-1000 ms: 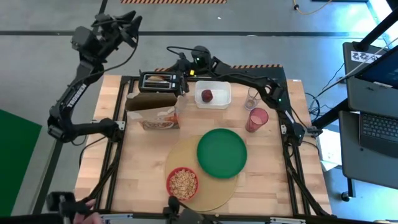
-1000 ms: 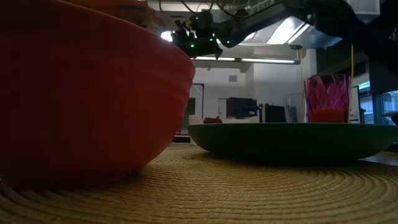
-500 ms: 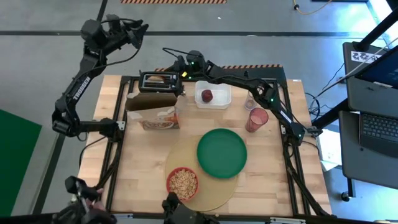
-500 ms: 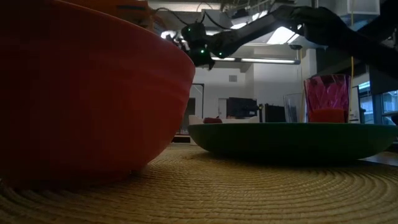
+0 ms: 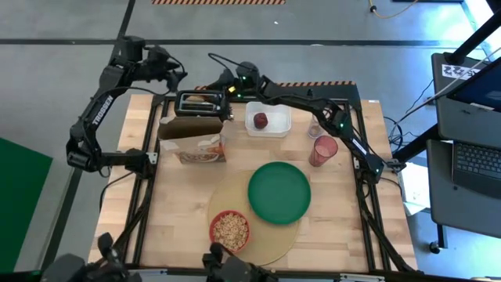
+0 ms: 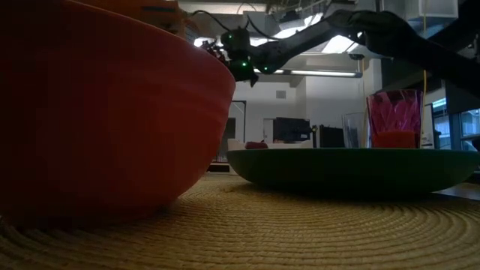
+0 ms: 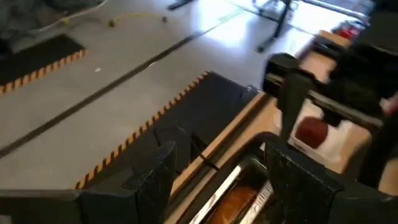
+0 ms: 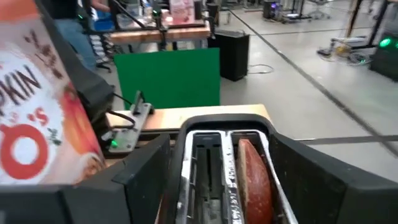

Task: Arrange a breakfast setting
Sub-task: Put the bagel on the green plate

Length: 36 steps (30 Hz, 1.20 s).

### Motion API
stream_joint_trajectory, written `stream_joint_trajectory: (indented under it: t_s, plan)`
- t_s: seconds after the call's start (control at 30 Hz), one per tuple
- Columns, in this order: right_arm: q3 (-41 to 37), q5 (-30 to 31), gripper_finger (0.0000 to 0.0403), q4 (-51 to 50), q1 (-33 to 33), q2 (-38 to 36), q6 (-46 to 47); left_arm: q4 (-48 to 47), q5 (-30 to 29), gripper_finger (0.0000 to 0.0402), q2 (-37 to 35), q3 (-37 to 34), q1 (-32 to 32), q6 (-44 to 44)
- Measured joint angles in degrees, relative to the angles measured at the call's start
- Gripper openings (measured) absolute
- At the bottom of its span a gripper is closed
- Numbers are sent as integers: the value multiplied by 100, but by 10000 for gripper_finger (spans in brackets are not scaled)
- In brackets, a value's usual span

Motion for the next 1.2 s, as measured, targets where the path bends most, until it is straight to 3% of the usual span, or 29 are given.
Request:
stream_joint_trajectory:
  t_s: [0.17, 0.27, 0.37, 0.47, 0.57, 0.67, 0.9, 1.2]
  plan:
    - [0, -434, 265, 75, -1, -2, 298, -42, -224, 234, 73, 0, -117, 714]
    - [-1, -828, 264, 67, -1, -2, 479, -23, -925, 226, 204, -2, -357, 978]
    - [0, -1236, 264, 163, 0, -2, 677, -60, -1684, 224, 330, -2, -624, 644]
    - [-7, -1496, 264, 187, 8, -58, 865, -196, -1737, 223, 473, -2, -844, 494]
    - [-7, -1644, 264, 1, 8, -261, 893, -372, -1276, 223, 610, -4, -987, 648]
    - [-4, -1497, 264, -363, 6, -541, 681, -598, -1122, 223, 751, -6, -1081, 815]
    - [-4, -356, 264, -2002, -3, -1330, -699, -916, -1000, 223, 1017, -7, -1097, 750]
    - [-4, -81, 264, -2945, -1, -1774, -1277, -1095, -924, 223, 1081, -7, -1098, 1039]
